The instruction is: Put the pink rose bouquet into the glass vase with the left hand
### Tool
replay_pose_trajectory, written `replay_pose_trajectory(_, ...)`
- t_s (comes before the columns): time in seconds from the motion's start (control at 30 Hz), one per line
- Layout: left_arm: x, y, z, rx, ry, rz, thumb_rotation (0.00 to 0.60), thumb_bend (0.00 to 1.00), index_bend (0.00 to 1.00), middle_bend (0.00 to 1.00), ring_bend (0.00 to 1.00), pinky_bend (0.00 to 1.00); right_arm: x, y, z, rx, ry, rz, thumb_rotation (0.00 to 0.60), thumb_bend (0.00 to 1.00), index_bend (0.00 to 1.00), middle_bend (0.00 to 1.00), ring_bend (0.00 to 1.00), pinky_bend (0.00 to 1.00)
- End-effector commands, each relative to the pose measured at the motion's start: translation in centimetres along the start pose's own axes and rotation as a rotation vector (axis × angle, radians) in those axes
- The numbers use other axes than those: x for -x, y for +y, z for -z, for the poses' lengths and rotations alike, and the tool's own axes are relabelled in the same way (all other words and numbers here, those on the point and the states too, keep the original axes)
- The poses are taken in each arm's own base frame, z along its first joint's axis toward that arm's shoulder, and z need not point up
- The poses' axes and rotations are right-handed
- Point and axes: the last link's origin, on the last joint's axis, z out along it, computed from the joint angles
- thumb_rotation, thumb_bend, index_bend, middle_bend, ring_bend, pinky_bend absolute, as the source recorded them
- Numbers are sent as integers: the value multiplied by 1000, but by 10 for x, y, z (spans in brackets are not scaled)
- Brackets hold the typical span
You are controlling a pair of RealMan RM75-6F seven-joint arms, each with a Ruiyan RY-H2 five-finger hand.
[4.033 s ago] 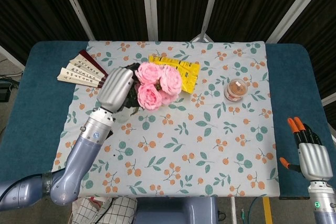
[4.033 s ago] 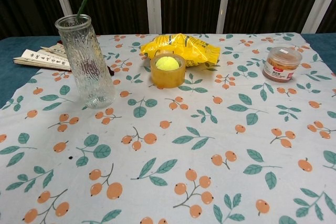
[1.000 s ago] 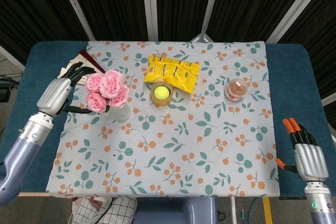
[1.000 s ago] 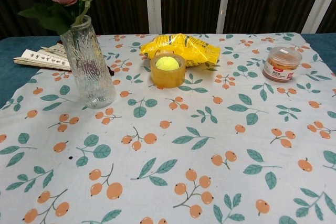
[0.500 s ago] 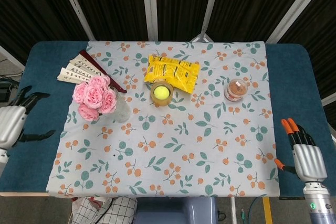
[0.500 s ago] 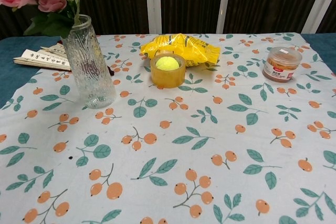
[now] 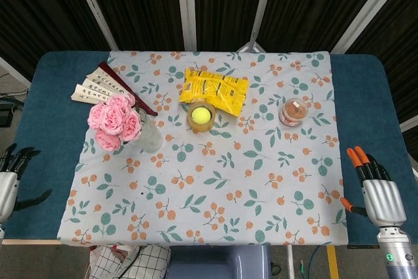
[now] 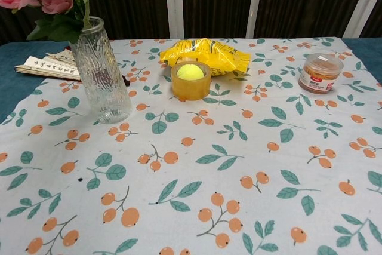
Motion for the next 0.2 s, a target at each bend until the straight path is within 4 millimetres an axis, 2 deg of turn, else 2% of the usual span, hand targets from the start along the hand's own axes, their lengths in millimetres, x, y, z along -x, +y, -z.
replay_pose_trajectory(0.03,9,-2,-2,15,-9,21,600,244,186,131,0,167,-1,0,0,-3,4,0,600,156,59,0,8,166)
replay_pose_trajectory(0.2,5,-7,-1,19,22,38,600,244,182,131,0,167,-3,-1,-1,-2,13,-8,600,156,59,0,7,166)
